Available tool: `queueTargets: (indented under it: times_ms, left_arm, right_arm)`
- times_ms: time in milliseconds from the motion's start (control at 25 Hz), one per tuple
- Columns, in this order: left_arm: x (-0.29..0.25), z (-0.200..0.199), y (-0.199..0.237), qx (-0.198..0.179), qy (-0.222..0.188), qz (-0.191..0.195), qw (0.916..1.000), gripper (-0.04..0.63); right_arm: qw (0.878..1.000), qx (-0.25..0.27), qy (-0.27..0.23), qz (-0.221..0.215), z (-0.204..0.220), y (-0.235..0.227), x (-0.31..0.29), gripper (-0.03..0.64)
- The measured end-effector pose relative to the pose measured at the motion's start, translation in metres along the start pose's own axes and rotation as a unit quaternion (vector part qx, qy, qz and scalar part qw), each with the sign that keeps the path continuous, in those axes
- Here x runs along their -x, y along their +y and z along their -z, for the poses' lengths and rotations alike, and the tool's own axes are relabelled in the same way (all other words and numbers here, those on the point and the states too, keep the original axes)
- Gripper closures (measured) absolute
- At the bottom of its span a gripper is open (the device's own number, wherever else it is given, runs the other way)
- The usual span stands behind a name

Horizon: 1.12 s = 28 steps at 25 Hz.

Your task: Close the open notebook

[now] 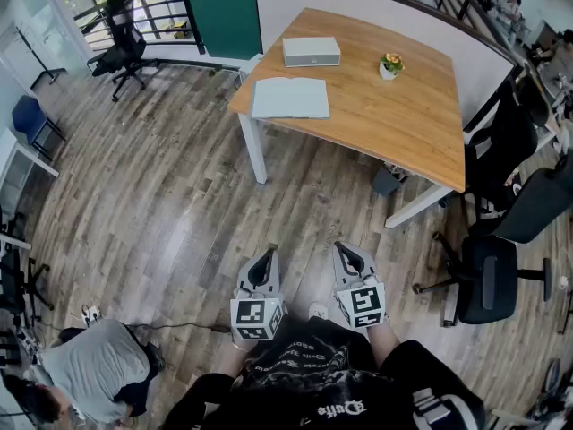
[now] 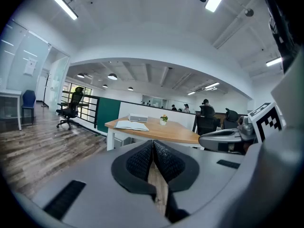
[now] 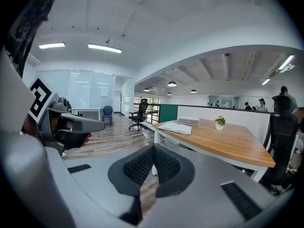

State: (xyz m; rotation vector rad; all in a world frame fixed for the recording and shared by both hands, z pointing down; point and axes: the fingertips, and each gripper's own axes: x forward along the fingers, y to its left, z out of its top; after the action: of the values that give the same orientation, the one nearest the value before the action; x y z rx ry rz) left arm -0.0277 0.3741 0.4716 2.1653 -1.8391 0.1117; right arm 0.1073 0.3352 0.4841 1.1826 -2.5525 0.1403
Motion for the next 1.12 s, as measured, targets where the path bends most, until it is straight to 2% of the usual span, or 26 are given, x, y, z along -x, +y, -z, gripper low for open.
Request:
queueTargets:
  times_ms: [320, 520, 600, 640, 680, 720, 840, 1120]
  left_arm:
    - [0.004, 0.004, -0.007, -0.002, 0.004, 0.014, 0.9999, 0.571]
    - [0.007, 0.003, -0.005, 0.014, 0.001, 0.042, 0.999, 0.567]
    - [0.007, 0.003, -0.006, 0.023, -0.001, 0.058, 0.998, 0.517]
    - [0.006, 0.004, -0.006, 0.03, -0.002, 0.065, 0.9974, 0.44]
    - [0.005, 0.005, -0.005, 0.038, -0.003, 0.07, 0.9968, 0.372]
    - [0.005, 0.006, -0.004, 0.043, -0.002, 0.071, 0.9965, 0.34]
    - [0.006, 0.009, 0.007, 0.038, 0.007, 0.076, 0.9963, 0.305]
    - [0.006, 0.014, 0.024, 0.03, 0.017, 0.109, 0.9935, 0.304]
  right_arm:
    - [1.0, 0.008, 0.007, -0.017, 0.004, 0.013, 0.007, 0.612]
    - [1.0, -0.018, -0.003, -0.016, 0.003, 0.018, 0.005, 0.609]
    - [1.0, -0.027, -0.004, -0.012, 0.003, 0.018, 0.003, 0.606]
    - [0.999, -0.029, -0.002, -0.016, 0.005, 0.019, 0.003, 0.557]
    - [0.999, -0.03, 0.002, -0.02, 0.007, 0.02, 0.002, 0.461]
    - [0.999, -0.032, 0.006, -0.021, 0.008, 0.022, 0.002, 0.414]
    - [0.999, -0.034, 0.005, -0.009, 0.009, 0.026, -0.001, 0.385]
    - [0.999, -0.043, 0.003, 0.025, 0.014, 0.035, -0.003, 0.36]
